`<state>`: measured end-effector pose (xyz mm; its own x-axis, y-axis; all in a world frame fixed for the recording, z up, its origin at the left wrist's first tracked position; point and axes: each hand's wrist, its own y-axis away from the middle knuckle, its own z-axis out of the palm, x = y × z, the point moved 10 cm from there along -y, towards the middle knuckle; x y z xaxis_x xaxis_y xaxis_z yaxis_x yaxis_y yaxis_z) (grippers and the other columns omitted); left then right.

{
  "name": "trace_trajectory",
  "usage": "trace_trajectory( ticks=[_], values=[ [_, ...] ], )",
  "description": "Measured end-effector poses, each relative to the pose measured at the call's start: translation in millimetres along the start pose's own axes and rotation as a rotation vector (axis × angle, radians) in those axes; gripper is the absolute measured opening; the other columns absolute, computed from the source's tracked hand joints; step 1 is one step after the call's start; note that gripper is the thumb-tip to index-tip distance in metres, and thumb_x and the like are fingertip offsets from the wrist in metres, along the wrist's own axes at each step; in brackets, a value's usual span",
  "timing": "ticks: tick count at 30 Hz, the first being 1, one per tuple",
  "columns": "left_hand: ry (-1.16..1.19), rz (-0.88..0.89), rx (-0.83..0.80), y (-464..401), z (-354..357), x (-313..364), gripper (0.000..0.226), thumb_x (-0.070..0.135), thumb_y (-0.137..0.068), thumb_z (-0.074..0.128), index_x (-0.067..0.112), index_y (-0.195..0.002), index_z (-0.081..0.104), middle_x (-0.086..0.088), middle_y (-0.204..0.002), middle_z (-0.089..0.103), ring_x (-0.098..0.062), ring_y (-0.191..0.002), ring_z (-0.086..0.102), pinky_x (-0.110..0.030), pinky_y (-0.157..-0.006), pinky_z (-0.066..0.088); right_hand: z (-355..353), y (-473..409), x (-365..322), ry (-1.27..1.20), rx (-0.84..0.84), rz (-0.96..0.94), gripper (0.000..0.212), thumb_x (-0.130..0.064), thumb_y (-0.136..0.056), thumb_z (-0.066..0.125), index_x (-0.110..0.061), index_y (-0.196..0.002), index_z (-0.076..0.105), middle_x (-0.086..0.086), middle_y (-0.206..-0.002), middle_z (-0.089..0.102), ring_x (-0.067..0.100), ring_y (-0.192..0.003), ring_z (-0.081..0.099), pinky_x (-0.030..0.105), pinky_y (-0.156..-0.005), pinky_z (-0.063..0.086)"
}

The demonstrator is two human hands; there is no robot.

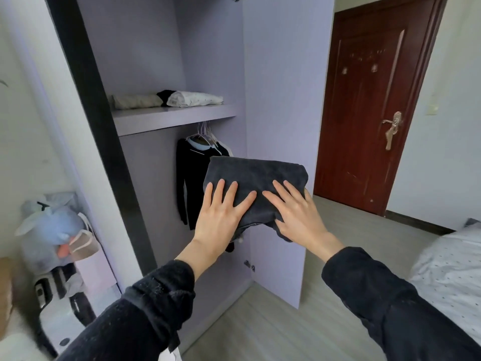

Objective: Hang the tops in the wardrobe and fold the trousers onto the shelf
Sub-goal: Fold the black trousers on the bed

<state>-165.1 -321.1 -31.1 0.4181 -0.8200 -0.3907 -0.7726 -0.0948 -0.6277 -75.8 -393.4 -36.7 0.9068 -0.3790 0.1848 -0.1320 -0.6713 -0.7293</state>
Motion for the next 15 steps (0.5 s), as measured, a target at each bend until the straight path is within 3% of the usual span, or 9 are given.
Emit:
trace_trajectory(
  ticks=[8,15],
  values=[
    [-0.148,-0.097,0.025,-148,95,-63,0.089,0.009,-0.055,0.085,0.020,-0.135,0.049,-0.024,-0.126,0.055,-0.047,-0.118,0.050,-0.059,-0.100,0.036,104,-148,89,-0.076,0.072,-0.081,0.071,-0.015,-0.053,0.087,-0.013,-0.119,0.062,0.018,-0.125,0.060,0.040,-0.112,0.059,0.060,-0.081,0.050],
    [-0.315,-0.167,0.095,-251,114,-139,0.088,0.006,-0.055,0.083,0.020,-0.135,0.050,-0.024,-0.128,0.055,-0.047,-0.120,0.049,-0.060,-0.101,0.036,141,-281,125,-0.173,0.187,-0.170,0.070,-0.010,-0.057,0.084,-0.010,-0.123,0.060,0.021,-0.127,0.057,0.043,-0.115,0.055,0.063,-0.084,0.048]
  ],
)
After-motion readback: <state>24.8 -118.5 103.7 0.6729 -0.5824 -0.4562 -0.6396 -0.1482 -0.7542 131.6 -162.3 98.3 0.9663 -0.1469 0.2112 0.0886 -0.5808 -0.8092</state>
